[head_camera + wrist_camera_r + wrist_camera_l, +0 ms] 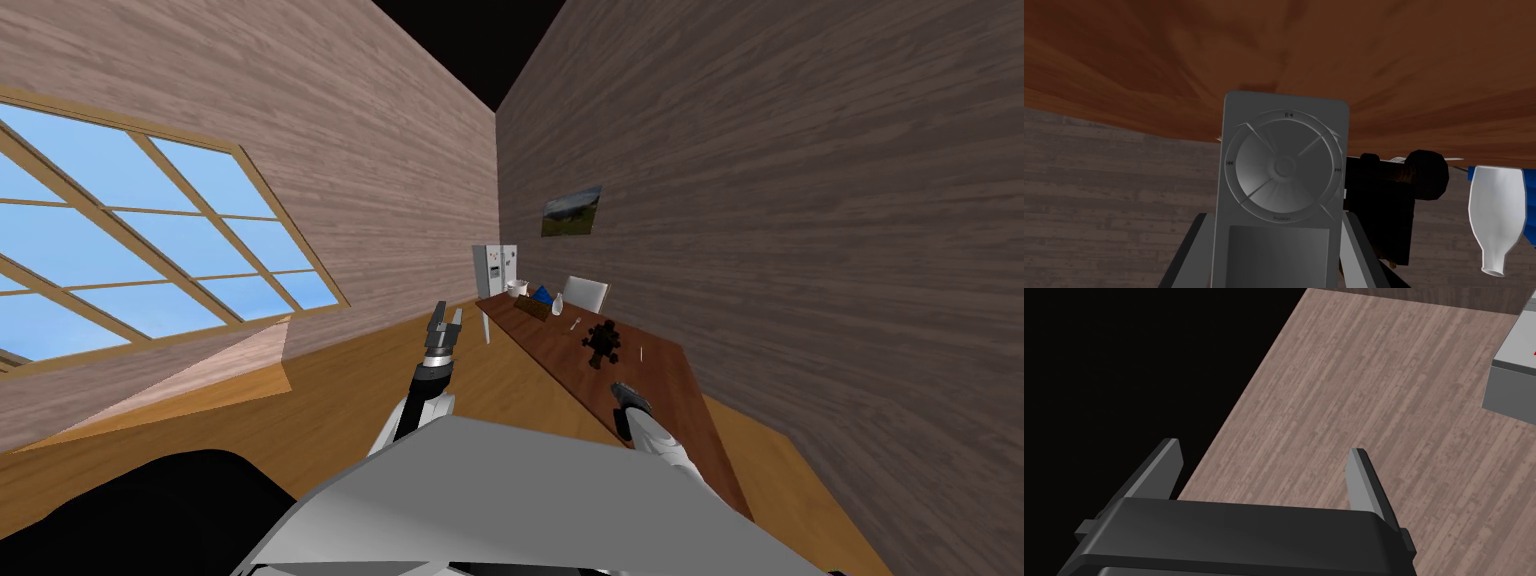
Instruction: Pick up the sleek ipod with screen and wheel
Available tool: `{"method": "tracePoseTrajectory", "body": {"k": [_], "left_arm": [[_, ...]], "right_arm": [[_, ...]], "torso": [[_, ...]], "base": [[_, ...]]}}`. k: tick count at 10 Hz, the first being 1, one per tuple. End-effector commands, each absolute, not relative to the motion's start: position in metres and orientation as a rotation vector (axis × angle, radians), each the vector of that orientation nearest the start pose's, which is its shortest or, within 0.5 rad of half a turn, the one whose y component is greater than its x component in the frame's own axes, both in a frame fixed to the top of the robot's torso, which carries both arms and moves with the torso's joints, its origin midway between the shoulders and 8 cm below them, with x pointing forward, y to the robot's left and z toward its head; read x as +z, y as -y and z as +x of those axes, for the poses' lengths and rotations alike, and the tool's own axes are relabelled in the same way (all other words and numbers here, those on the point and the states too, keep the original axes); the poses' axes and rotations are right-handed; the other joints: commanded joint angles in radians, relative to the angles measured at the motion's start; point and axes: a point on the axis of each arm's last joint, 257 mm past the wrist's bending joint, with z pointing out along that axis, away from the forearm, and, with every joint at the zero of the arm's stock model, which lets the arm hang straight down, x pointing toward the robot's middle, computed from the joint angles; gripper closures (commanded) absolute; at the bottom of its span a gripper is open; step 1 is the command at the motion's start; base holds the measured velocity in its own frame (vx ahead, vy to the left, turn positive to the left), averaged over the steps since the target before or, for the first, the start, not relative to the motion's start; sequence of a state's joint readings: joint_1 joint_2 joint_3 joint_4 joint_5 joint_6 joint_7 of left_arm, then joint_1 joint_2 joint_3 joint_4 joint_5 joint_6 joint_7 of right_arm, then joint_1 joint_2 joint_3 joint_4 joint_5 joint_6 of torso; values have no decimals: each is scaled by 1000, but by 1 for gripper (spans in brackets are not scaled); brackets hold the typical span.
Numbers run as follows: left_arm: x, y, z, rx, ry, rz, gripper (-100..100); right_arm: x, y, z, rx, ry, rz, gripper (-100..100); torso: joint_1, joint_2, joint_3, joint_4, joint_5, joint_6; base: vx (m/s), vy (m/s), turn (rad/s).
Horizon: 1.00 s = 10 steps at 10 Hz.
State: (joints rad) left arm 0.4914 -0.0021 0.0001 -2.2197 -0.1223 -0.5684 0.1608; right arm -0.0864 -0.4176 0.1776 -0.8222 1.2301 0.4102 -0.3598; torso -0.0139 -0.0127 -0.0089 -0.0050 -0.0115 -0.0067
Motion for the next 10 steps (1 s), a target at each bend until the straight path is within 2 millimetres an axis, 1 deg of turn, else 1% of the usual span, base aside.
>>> {"method": "tracePoseTrajectory", "body": {"k": [1, 2, 3, 4, 5, 6, 7, 8, 9, 10], "left_arm": [[12, -263, 347, -1387, -640, -631, 0], [12, -263, 347, -1387, -639, -631, 0], [12, -263, 347, -1387, -640, -631, 0], [12, -263, 347, -1387, -640, -631, 0], [12, -263, 347, -1387, -639, -631, 0], [12, -263, 347, -1387, -640, -631, 0], [12, -263, 347, -1387, -640, -631, 0], [12, -263, 347, -1387, -640, -631, 0], [12, -263, 347, -1387, -640, -631, 0], [12, -263, 347, -1387, -639, -631, 0]], "right_arm": [[-477, 500, 426, -453, -2045, 573, 100], [-474, 502, 433, -462, -2044, 573, 100], [-478, 506, 429, -475, -2054, 576, 100], [-475, 496, 442, -465, -2043, 593, 100], [-472, 498, 449, -475, -2042, 592, 100], [-475, 502, 445, -488, -2053, 595, 100], [-472, 493, 457, -485, -2045, 611, 100], [-468, 494, 464, -492, -2043, 610, 100], [-468, 487, 470, -493, -2042, 625, 100], [-462, 487, 478, -499, -2037, 623, 100]], "torso": [[0, 0, 0, 0, 0, 0], [0, 2, 1, 0, -1, -2], [-1, 1, 1, 0, -1, -2], [-1, -1, -1, -1, -1, -1], [-2, 1, 0, 0, -2, -2], [-1, 2, 1, 0, -1, -2], [1, -1, -1, 0, -1, -1], [0, 0, 0, 0, -1, -3], [0, 0, 0, 0, -1, -2], [1, 4, 2, 0, -1, -3]], "base": [[-118, -31, 117], [-112, -48, 96], [-54, -28, 4], [-124, -56, 101], [-128, -32, 100], [-53, -1, 15], [-94, -38, 114], [-109, -33, 102], [-163, -22, 143], [-140, -23, 75]]}}
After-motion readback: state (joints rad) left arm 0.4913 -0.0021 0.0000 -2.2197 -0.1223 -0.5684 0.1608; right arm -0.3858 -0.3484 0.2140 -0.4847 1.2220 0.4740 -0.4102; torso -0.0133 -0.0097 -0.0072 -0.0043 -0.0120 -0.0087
